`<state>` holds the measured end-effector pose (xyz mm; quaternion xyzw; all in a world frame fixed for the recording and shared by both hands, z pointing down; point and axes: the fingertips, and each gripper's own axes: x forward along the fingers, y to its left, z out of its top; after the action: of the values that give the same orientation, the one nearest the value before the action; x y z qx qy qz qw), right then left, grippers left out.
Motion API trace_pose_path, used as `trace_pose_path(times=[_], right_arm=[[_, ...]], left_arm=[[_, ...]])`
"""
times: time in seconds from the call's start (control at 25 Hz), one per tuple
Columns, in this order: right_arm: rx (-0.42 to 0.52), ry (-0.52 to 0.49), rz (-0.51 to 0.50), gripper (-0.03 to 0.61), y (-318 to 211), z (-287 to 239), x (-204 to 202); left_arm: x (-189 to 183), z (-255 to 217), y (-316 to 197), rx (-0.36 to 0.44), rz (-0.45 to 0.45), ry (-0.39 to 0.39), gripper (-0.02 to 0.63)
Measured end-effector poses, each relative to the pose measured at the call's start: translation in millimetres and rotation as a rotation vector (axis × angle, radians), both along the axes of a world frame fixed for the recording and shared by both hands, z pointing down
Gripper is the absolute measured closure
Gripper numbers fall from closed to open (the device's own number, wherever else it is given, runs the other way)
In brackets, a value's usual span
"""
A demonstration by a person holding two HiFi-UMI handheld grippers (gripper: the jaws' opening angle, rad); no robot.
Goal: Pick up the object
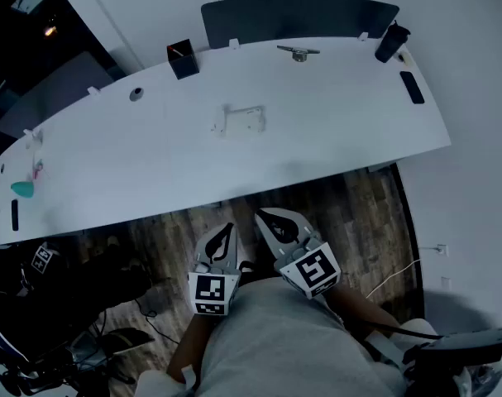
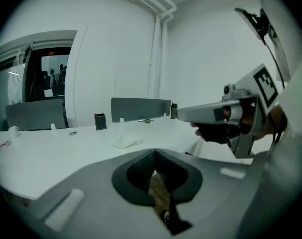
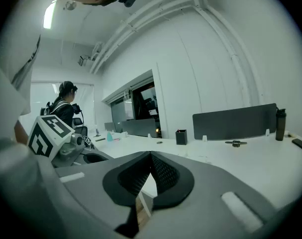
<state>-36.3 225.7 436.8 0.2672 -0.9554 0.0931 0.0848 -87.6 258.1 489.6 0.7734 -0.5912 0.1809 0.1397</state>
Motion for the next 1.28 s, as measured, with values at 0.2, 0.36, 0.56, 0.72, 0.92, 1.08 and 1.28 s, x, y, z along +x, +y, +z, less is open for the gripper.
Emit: trace_pose_path(times=[0.2,0.36,0.56,0.72,0.92,1.08,1.28], right_arm=[[-0.017,0.012,-0.036,0.577,-51.9,-1.9,11.8],[-0.028,0.024,-0.042,0.577,-79.8,3.7,25.8],[-0.077,0.037,-0.047,0.577,-108.8,23.6,41.1],[-0.105,0.044,-0.066,0.577,-122.9,32.3,38.5],[-0.126,0.056,-0.063,0.577,-147.2,40.5,18.7],[-0.128,0.094,-0.044,0.577,-166.1,44.8,1.2],[-0.139,0.135,-0.013,0.577,-188.6,39.7,-26.3]], left_arm=[[11.8,2.3,-47.6,-0.037,-0.019,-0.021,0.614],[25.0,4.6,-80.3,-0.058,-0.003,-0.041,0.614],[40.2,14.4,-107.5,-0.082,0.02,-0.087,0.614],[37.4,19.1,-113.8,-0.108,0.046,-0.155,0.614],[4.0,26.4,-130.9,-0.127,0.008,-0.158,0.614],[-30.6,37.4,-152.8,-0.158,-0.024,-0.066,0.614],[-53.4,31.6,-188.2,-0.137,0.068,-0.068,0.614]])
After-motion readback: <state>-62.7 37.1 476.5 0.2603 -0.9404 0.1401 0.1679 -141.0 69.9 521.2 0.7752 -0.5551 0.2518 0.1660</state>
